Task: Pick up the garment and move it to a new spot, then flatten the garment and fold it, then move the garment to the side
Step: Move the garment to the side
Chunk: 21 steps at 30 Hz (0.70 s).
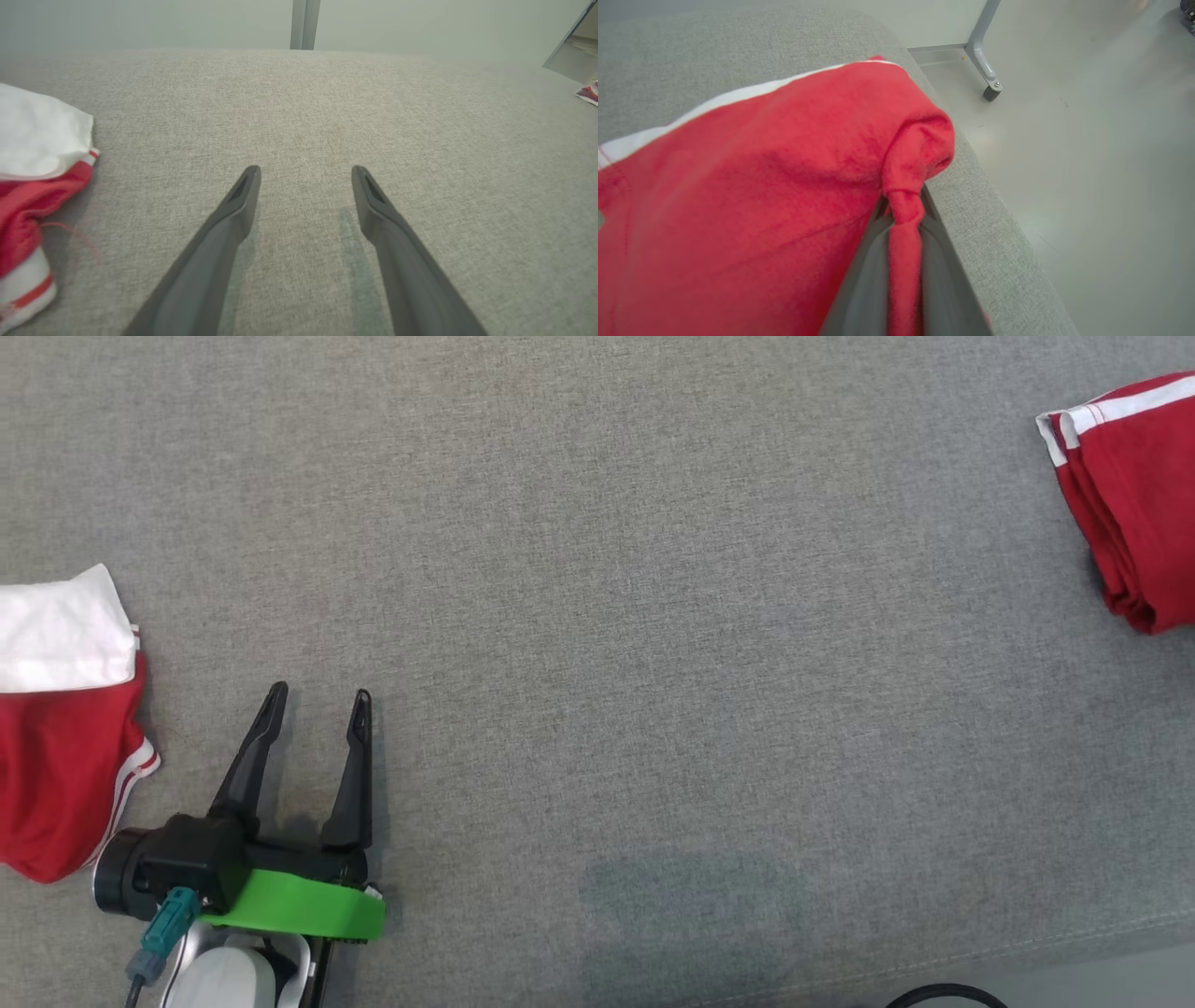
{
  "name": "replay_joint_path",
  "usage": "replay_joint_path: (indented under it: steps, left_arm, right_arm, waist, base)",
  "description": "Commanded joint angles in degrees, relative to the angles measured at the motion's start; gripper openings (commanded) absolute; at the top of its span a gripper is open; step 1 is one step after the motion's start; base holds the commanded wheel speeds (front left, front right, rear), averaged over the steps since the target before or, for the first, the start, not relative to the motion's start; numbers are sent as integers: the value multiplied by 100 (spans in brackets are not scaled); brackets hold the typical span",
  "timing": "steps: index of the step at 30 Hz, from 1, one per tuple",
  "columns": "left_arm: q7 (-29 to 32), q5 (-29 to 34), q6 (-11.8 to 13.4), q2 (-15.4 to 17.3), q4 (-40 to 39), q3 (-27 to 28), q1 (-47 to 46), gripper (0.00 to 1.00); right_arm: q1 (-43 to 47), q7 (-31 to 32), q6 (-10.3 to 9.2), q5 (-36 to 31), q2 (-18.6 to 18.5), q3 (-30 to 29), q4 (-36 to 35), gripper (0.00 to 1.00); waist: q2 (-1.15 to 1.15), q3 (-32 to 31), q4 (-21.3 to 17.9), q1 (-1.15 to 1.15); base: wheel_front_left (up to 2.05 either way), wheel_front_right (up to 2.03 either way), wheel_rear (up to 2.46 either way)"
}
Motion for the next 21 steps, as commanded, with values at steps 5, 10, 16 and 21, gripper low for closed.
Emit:
replay_joint_path:
  steps: [5, 10, 16, 21]
  left_arm:
    - [-20, -61, -14, -66, 45, 53, 112, 100]
    - [-20, -93, -14, -167, 143, 116, 237, 100]
    - [-19, -207, 10, -322, 266, 262, 567, 100]
    - [-20, -261, 61, -402, 383, 373, 1026, 100]
  right_arm:
    - [-194, -165, -8, -622, -159, -141, 194, 40]
    - [-271, -270, -8, -1325, -257, -319, 230, 100]
    - [-55, -871, -9, -1134, 36, 11, -352, 100]
    - [956, -1258, -8, -483, 312, 712, -1747, 100]
  waist:
    - [0, -71, 120, -1]
    - [0, -247, 135, -1]
    - [0, -913, 112, -1]
    - [0, -1761, 193, -1]
  base:
    - [0, 0, 0]
    - [0, 0, 0]
    - [0, 0, 0]
    - [0, 0, 0]
